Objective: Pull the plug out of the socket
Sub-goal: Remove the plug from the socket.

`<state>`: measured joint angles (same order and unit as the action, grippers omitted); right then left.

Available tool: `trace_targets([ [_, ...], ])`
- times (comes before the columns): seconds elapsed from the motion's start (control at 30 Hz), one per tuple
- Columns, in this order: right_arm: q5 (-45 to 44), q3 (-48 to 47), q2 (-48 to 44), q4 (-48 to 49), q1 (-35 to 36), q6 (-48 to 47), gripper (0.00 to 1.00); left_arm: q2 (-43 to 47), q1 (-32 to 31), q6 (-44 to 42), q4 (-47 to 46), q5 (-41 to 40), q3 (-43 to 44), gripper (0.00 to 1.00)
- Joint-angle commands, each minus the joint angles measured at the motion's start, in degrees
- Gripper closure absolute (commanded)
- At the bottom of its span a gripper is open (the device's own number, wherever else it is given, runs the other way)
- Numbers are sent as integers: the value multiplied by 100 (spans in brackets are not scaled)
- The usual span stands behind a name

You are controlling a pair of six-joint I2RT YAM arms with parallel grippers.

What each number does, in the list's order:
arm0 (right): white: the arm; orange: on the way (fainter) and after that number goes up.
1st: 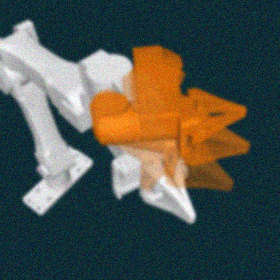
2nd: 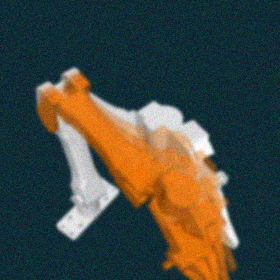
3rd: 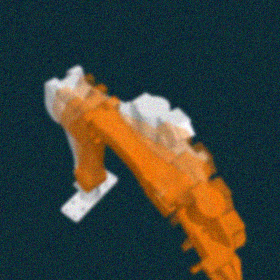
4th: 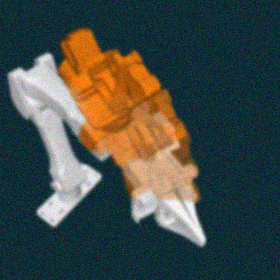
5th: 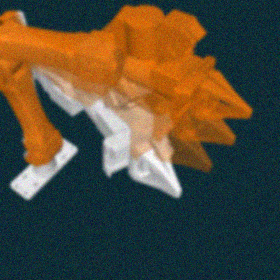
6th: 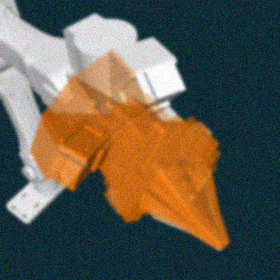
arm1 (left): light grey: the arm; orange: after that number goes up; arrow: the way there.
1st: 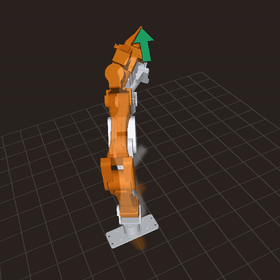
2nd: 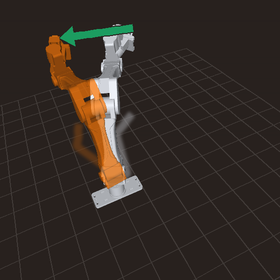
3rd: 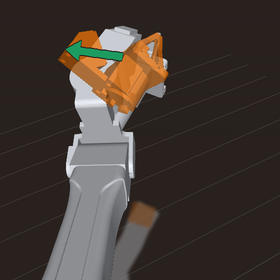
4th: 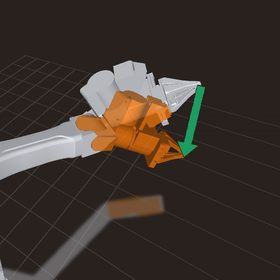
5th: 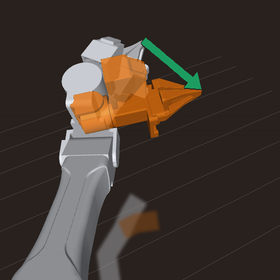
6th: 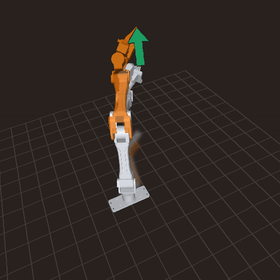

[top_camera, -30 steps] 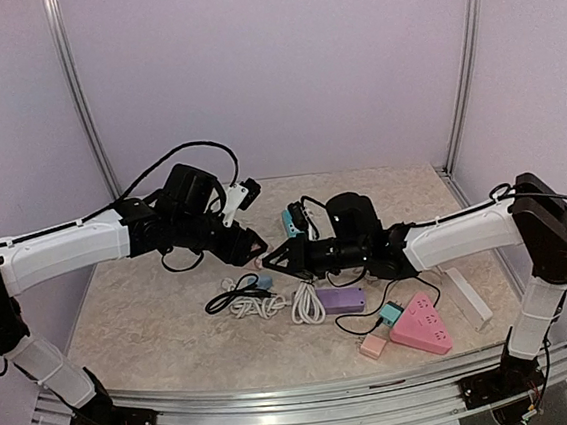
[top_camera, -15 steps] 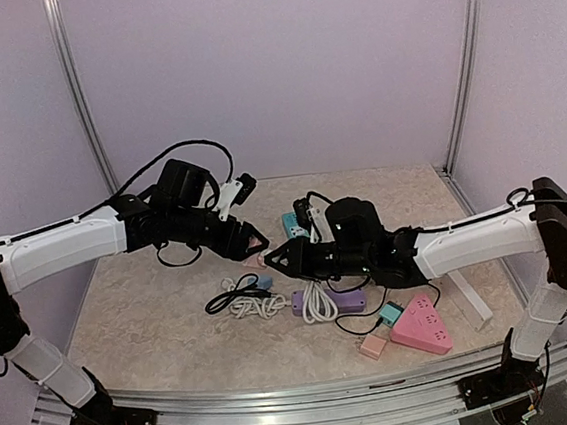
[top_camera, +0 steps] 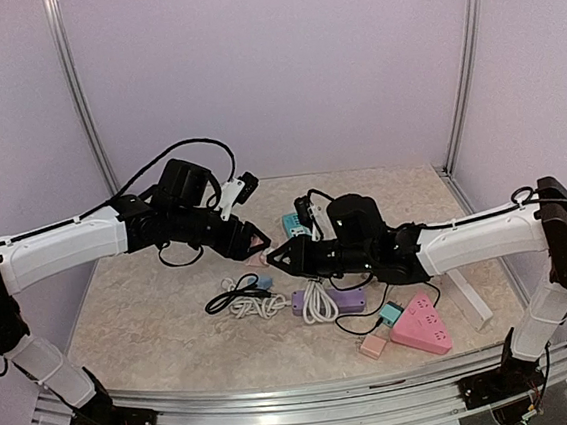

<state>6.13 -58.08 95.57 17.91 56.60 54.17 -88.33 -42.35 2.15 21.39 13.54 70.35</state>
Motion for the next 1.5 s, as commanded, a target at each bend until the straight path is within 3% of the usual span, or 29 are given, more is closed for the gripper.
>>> trace_targets([
  [0.0,77,112,-336,-211,-756,-121,100,154,-501,-868,563,-857,35,100],
  [0.33,48,122,-515,-518,-973,-392,100,60,-511,-804,617,-728,87,100],
  [0.8,-960,158,-434,-679,-194,-430,100,75,490,162,396,560,137,100],
  [1.47,-1351,-109,-546,-1150,-166,-833,100,104,589,250,383,412,111,100],
])
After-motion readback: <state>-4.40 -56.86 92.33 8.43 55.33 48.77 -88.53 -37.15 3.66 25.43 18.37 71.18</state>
